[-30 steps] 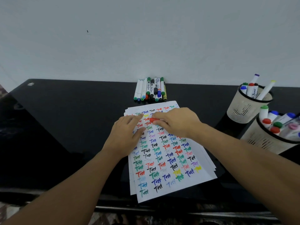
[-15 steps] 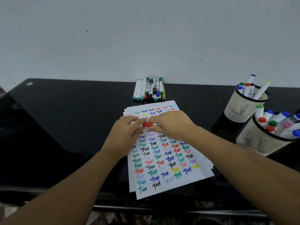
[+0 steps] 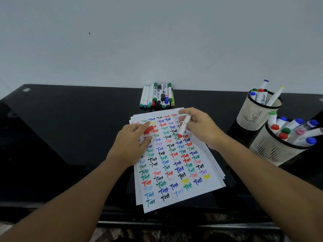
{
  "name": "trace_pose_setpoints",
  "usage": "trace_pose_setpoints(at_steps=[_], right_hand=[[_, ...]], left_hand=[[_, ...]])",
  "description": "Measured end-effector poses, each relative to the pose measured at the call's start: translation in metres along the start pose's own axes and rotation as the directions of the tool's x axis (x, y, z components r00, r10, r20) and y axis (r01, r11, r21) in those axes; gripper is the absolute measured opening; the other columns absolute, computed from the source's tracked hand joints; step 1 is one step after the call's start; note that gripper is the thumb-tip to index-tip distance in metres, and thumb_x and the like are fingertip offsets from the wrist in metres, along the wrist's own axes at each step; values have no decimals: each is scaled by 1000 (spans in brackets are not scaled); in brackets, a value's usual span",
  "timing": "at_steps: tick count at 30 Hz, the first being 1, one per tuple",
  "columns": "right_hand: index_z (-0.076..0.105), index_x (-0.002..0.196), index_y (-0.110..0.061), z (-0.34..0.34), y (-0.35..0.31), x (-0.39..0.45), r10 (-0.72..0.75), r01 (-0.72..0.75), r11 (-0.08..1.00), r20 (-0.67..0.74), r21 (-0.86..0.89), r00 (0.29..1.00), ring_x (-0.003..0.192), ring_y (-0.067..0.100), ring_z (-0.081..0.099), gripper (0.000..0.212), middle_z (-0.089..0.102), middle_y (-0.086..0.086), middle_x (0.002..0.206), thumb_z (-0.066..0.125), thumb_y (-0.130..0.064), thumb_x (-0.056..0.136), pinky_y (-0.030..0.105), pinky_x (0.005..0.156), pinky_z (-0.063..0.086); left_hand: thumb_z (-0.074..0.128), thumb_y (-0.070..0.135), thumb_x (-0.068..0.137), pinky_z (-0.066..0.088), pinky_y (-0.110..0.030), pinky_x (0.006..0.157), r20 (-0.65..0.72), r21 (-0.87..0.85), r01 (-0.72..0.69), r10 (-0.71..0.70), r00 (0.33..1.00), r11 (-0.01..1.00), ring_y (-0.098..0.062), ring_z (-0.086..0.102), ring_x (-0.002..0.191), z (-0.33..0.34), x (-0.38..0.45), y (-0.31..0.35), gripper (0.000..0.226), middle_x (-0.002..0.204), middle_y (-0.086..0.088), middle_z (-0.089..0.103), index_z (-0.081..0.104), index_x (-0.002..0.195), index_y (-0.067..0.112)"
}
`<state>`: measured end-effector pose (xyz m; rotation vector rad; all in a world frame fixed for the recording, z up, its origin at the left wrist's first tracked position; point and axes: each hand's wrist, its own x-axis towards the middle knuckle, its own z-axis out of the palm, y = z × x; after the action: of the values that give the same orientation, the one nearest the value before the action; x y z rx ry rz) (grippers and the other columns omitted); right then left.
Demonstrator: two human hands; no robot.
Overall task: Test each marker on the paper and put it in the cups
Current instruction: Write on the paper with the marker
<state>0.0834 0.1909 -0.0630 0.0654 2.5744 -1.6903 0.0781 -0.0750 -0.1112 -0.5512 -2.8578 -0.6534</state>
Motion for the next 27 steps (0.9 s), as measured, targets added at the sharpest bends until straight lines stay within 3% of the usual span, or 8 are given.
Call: trace_pose_setpoints(at_steps=[2,4,6,9,13,16,19,27], right_hand=[[59,126,-30,-2,7,-2,-17,17,1000,-22,-9,1000,114,13,67,37,65,-3,126,62,-4,101,25,74,62],[57,116,-30,-3,16,-2,-56,53,998,-108,-34,993,108,13,70,28,67,-2,118,70,-11,99,33,79,64],[58,115,-28,-4,18,-6,-90,89,996,-205,-10,975,91,10,69,11,69,-3,103,62,-30,105,35,82,62],[64,122,-31,-3,18,-11,-63,89,993,-273,83,960,72,6,63,31,67,-10,77,46,-52,107,26,72,55],[66,118,-28,1,27,-13,-51,66,997,-361,29,931,88,11,68,18,71,-6,92,54,-37,108,42,87,59],[64,112,-23,2,30,-12,-91,95,995,-374,-9,923,93,12,70,11,72,-4,98,65,-29,103,41,87,61],[66,105,-23,3,30,-8,-92,87,996,-366,-30,926,89,13,70,12,73,-5,94,69,-33,100,38,82,60],[64,99,-27,6,33,-8,21,-33,999,-331,-33,943,90,15,71,19,73,-6,94,56,-44,105,52,88,60]], left_hand=[[44,53,103,27,-38,117,34,20,-25,24,999,999,-15,31,143,0,1,0,57,154,8,43,27,157,42],[41,53,104,25,-39,119,55,35,-39,37,998,999,-15,30,144,0,1,-1,54,157,7,41,28,156,46],[39,54,104,25,-39,119,64,46,-45,42,997,998,-16,30,144,1,2,-1,51,158,7,40,32,154,47],[38,55,104,26,-39,118,66,63,-48,44,997,997,-16,31,144,1,2,-3,50,157,7,41,35,153,46],[38,60,102,24,-39,119,98,79,-25,17,995,997,-15,29,145,0,3,0,56,159,9,38,29,156,46],[37,64,100,24,-39,119,111,87,-16,6,994,996,-15,28,145,-1,4,1,61,159,10,37,25,157,45],[39,63,100,25,-40,119,104,76,-12,4,995,997,-16,29,145,-2,3,1,60,159,9,38,30,156,44],[38,64,100,25,-41,120,117,83,-3,-7,993,997,-15,29,146,-3,3,2,60,160,10,37,29,156,45]])
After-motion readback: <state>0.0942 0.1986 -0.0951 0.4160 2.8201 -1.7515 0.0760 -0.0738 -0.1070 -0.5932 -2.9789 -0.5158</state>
